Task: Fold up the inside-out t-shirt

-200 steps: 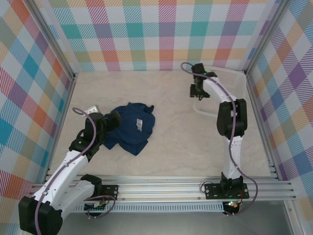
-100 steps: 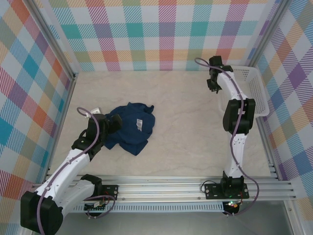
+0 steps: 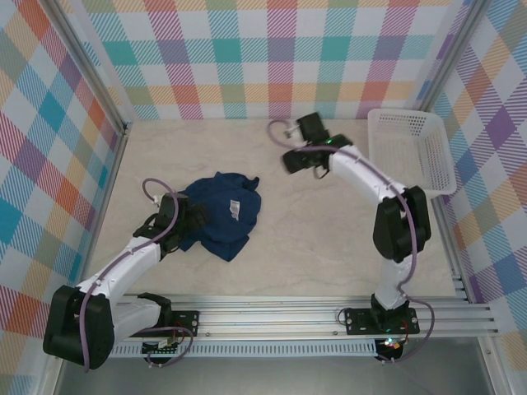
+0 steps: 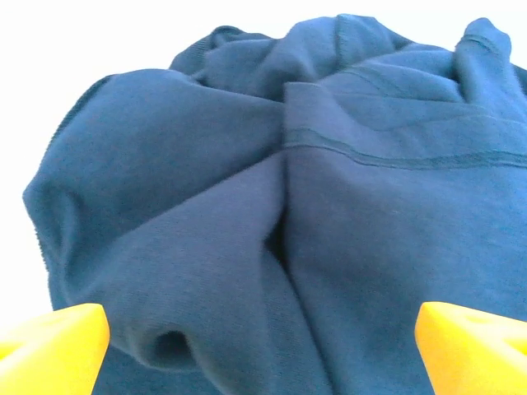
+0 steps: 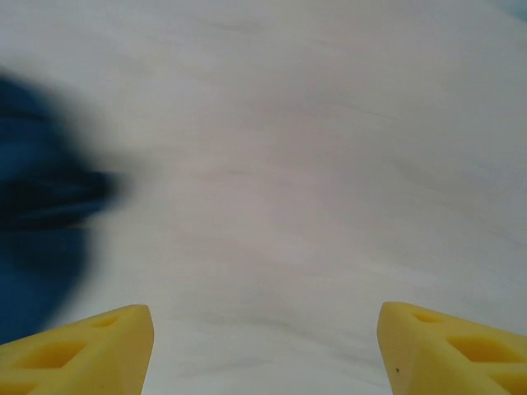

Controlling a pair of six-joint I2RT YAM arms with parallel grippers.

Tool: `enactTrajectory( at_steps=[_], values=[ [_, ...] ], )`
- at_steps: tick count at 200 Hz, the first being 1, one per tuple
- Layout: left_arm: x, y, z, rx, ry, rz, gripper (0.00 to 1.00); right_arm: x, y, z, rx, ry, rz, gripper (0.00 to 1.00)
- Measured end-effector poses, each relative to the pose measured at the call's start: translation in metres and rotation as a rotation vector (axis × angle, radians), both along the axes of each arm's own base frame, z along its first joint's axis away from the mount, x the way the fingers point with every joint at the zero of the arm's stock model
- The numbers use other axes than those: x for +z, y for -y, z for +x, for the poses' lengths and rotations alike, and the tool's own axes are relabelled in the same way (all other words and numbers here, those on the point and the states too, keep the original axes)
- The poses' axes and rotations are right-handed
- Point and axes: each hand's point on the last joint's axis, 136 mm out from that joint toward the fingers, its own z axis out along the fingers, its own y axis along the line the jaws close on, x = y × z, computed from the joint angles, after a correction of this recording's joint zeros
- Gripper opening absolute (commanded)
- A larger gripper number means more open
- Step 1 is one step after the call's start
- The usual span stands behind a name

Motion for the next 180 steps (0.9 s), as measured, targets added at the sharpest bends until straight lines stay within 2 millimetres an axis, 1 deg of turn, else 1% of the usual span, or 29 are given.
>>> enactTrajectory(
  at_steps=[9,15,23,32,42,50,62,67,78,83,94,102,113,124,129,139,146,154,164,180],
  values=[
    [0.000,-0.004,0.001,0.012,0.000,0.000,0.92,-0.001,-0.037,-0.020,0.084,-0.035,0.091,0.73],
    [0.000,-0.005,0.002,0.016,0.003,-0.002,0.91,-0.006,-0.055,-0.029,0.121,-0.066,0.137,0.73],
    [-0.001,-0.005,0.003,0.019,0.003,-0.002,0.90,-0.015,-0.072,-0.037,0.152,-0.116,0.189,0.72],
    [-0.004,-0.006,0.005,0.021,-0.001,-0.001,0.88,-0.029,-0.084,-0.040,0.163,-0.172,0.236,0.70],
    [-0.008,-0.004,0.008,0.015,-0.012,-0.002,0.87,-0.046,-0.092,-0.040,0.156,-0.229,0.271,0.69],
    [-0.011,-0.002,0.012,0.009,-0.018,-0.006,0.87,-0.064,-0.096,-0.040,0.147,-0.277,0.288,0.68],
    [-0.013,0.002,0.019,-0.004,-0.028,-0.010,0.86,-0.087,-0.099,-0.042,0.128,-0.339,0.298,0.64],
    [-0.014,0.004,0.022,-0.011,-0.030,-0.013,0.85,-0.097,-0.101,-0.043,0.121,-0.366,0.302,0.60],
    [-0.014,0.009,0.033,-0.032,-0.036,-0.015,0.82,-0.115,-0.104,-0.045,0.116,-0.410,0.308,0.46],
    [-0.014,0.012,0.039,-0.042,-0.038,-0.017,0.76,-0.122,-0.105,-0.046,0.111,-0.431,0.309,0.41],
    [-0.014,0.017,0.053,-0.068,-0.047,-0.007,0.70,-0.136,-0.107,-0.047,0.098,-0.469,0.311,0.31],
    [-0.015,0.021,0.065,-0.083,-0.051,-0.006,0.63,-0.140,-0.108,-0.047,0.100,-0.480,0.312,0.24],
    [-0.018,0.025,0.077,-0.107,-0.062,0.005,0.50,-0.141,-0.109,-0.047,0.099,-0.485,0.315,0.11],
    [-0.022,0.028,0.087,-0.120,-0.074,0.006,0.43,-0.136,-0.109,-0.046,0.108,-0.472,0.319,0.00],
    [-0.024,0.030,0.091,-0.133,-0.080,0.009,0.38,-0.133,-0.109,-0.045,0.103,-0.470,0.322,0.00],
    [-0.028,0.032,0.097,-0.150,-0.093,0.015,0.24,-0.124,-0.106,-0.043,0.101,-0.448,0.326,0.00],
    [-0.029,0.035,0.100,-0.160,-0.098,0.011,0.14,-0.115,-0.104,-0.042,0.102,-0.428,0.328,0.00],
    [-0.029,0.037,0.104,-0.177,-0.099,0.011,0.06,-0.102,-0.101,-0.042,0.106,-0.403,0.332,0.00],
    [-0.025,0.040,0.107,-0.192,-0.091,0.001,0.01,-0.081,-0.096,-0.041,0.112,-0.359,0.338,0.00],
    [-0.010,0.046,0.113,-0.221,-0.056,-0.015,0.00,-0.038,-0.085,-0.037,0.115,-0.262,0.347,0.00]
  ],
)
